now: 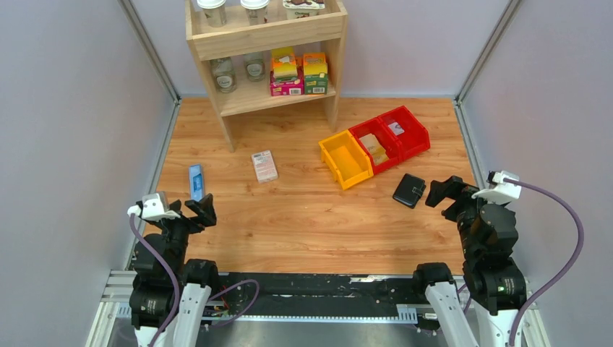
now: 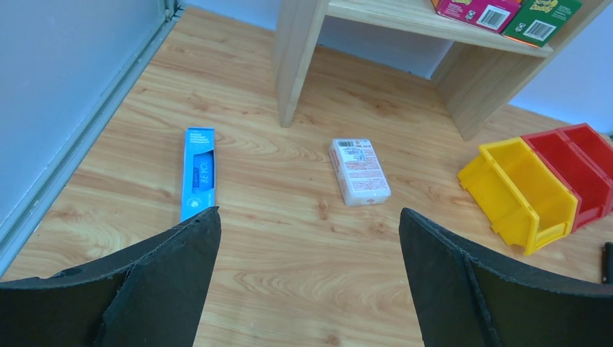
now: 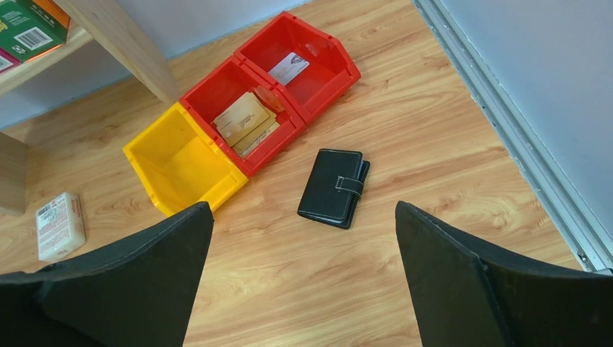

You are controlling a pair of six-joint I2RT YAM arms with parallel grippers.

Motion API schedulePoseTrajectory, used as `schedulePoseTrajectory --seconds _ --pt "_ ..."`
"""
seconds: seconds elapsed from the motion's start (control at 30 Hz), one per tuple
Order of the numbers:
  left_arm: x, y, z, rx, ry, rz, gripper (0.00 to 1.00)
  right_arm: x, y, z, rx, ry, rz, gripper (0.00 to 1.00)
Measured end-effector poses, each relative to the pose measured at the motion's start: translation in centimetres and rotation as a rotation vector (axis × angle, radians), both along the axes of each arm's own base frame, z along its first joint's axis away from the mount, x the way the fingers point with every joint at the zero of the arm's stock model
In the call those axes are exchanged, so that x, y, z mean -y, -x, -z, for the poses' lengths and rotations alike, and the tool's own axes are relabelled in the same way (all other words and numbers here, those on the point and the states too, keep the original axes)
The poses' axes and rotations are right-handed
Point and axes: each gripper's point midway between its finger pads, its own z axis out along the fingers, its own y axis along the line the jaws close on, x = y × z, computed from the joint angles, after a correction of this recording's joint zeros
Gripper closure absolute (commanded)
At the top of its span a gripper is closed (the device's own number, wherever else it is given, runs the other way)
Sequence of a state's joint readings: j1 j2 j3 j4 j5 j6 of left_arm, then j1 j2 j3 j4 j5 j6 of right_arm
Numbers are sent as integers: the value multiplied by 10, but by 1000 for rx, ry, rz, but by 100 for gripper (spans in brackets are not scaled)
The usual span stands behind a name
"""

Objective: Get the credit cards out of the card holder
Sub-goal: Move the card holder to the center of the board.

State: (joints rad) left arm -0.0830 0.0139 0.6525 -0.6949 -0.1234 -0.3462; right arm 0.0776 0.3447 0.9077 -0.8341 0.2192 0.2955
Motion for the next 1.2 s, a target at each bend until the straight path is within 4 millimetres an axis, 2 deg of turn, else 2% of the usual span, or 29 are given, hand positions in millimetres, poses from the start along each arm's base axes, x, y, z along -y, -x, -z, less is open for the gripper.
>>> schedulePoseTrajectory --seconds 0.17,0.27,0.37,0.6,0.7,0.9,1.03,1.2 --pt "-3 -1 1 -7 6 -22 0 0 -4 11 -25 -20 12 0" --pt "-5 -3 3 -18 5 -33 0 -2 -13 26 -72 -39 15 0" --pt "-6 -4 5 -31 3 -37 0 -8 -28 49 -169 -68 10 0" --pt "-3 -11 13 -82 -2 -26 0 -24 -68 124 -505 -131 -17 0" --pt "-1 -15 18 -114 -5 -16 0 -14 -79 152 -614 -202 16 0" --pt "0 -19 24 -152 -9 -9 0 22 -99 188 -693 -420 132 2" --pt "1 -23 29 -183 -11 -9 0 25 -120 213 -719 -596 126 12" --pt "1 -28 42 -254 -18 -8 0 16 -145 242 -709 -741 78 15"
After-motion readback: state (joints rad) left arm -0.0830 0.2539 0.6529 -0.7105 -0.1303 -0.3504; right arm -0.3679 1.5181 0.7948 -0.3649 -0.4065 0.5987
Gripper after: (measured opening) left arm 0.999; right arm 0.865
